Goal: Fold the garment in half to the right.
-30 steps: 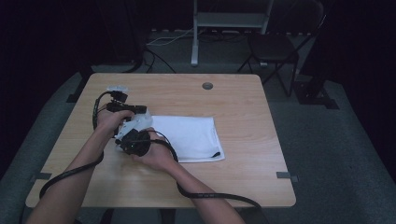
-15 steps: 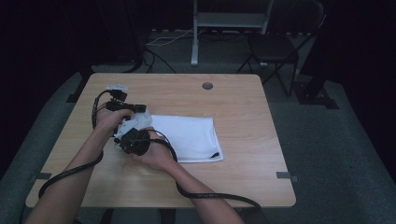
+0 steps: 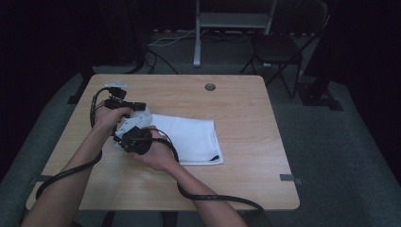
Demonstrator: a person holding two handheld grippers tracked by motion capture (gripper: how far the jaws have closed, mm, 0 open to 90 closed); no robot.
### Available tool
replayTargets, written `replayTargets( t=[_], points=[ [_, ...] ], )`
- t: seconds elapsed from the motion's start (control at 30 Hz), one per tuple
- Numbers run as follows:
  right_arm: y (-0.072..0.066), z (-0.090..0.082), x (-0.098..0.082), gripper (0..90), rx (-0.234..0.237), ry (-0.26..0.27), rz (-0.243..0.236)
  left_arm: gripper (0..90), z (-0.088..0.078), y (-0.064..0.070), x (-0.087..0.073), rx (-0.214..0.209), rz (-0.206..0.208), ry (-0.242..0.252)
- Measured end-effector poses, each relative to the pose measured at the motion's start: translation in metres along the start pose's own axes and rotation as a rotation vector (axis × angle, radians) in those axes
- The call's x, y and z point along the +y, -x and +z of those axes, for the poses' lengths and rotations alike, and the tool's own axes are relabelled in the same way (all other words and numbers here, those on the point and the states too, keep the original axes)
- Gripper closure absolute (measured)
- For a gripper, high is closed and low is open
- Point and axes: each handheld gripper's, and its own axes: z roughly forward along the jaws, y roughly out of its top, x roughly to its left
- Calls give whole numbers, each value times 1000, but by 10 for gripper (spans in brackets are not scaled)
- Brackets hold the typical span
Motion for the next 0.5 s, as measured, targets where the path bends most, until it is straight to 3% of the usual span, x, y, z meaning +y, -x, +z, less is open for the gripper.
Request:
replayTargets(
  t=[0.5],
  points=[
    [8, -16, 11, 829, 0, 58, 30, 858, -8, 10, 19, 17, 24, -1]
  ],
)
